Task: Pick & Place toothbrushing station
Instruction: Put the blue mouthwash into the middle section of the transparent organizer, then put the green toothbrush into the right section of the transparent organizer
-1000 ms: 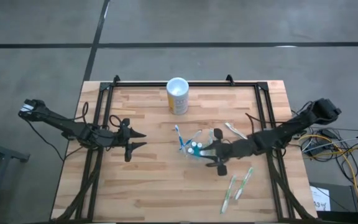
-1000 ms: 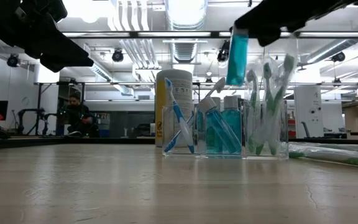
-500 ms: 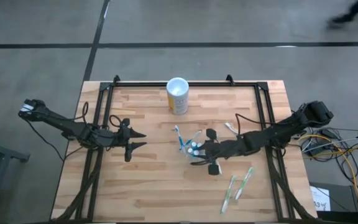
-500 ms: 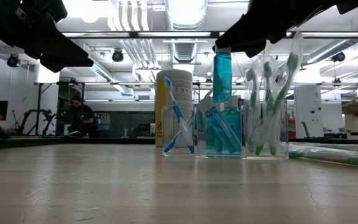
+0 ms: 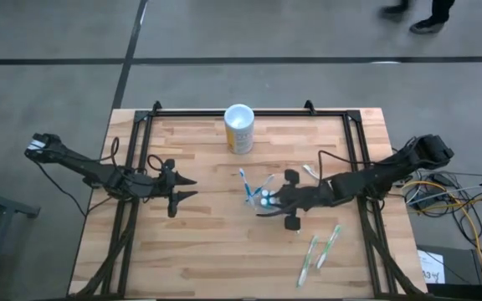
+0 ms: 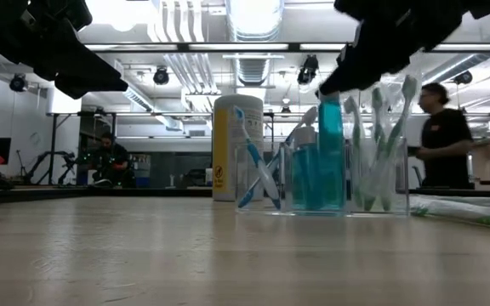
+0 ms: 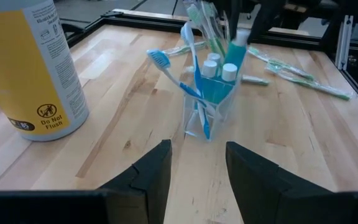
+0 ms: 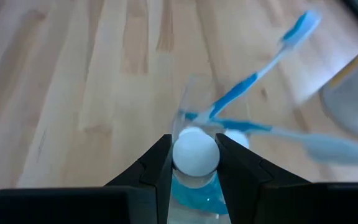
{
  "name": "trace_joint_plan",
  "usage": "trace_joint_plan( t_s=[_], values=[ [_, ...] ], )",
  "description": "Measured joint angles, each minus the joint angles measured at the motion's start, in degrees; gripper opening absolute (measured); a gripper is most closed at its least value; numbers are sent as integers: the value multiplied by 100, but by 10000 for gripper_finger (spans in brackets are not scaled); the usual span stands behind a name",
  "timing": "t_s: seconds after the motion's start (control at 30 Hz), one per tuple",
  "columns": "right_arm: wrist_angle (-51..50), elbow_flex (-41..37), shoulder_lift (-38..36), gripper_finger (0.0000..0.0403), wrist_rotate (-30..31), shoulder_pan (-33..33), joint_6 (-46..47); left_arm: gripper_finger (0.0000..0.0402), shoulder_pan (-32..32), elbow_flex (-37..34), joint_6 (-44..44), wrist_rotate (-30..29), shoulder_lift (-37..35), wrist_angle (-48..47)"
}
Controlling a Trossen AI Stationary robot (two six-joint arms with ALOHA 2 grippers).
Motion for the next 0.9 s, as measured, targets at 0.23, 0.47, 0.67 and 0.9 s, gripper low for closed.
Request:
trace_joint_plan(
  t_s=[0.23,0.47,0.67,0.9],
  values=[
    [10,-29,38,100,-146,4,104,157,2,0,0,-1,0,-15],
    [-183,-57,38,101,-411,-1,526,157,2,-1,0,0,0,-17],
    [-535,-62,38,126,-602,4,565,157,2,0,0,-2,0,-17],
    [-580,-64,38,147,-587,4,528,157,0,-1,0,-1,0,-18]
  ],
)
